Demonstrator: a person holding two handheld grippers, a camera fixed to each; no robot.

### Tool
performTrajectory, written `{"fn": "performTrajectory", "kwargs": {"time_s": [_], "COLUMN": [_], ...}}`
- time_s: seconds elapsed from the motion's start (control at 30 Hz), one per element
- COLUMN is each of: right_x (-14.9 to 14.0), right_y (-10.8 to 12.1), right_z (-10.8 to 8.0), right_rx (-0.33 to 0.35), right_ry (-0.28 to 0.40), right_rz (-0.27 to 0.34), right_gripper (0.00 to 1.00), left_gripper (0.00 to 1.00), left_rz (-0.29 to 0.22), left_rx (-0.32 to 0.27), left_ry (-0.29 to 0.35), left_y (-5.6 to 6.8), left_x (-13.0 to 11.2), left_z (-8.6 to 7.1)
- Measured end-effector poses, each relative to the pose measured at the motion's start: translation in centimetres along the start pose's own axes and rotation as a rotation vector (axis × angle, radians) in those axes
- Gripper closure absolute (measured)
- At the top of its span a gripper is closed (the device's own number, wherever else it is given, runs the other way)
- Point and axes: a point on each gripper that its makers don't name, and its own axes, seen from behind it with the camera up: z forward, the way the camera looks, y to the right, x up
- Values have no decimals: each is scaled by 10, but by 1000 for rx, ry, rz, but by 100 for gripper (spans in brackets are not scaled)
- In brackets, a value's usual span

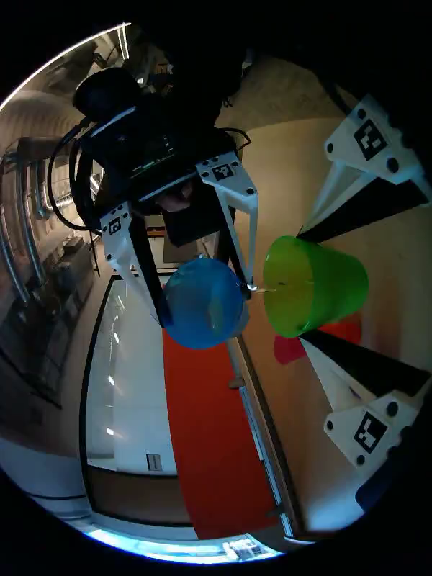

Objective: Pour water

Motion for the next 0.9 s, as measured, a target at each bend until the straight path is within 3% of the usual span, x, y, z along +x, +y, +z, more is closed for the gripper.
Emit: {"fn": "performTrajectory", "kwargs": {"time_s": [0.9], "right_x": [1], "right_y": [6], "right_z": [0], "right_rx": [-11], "right_ry": [-7], "right_rz": [-65], "right_gripper": [8], "left_gripper": [15], "left_rz": [2], "left_rx": [-2], "left_ry": [2], "left_y": [1], "left_x": [1], "left_z": [-1]}}
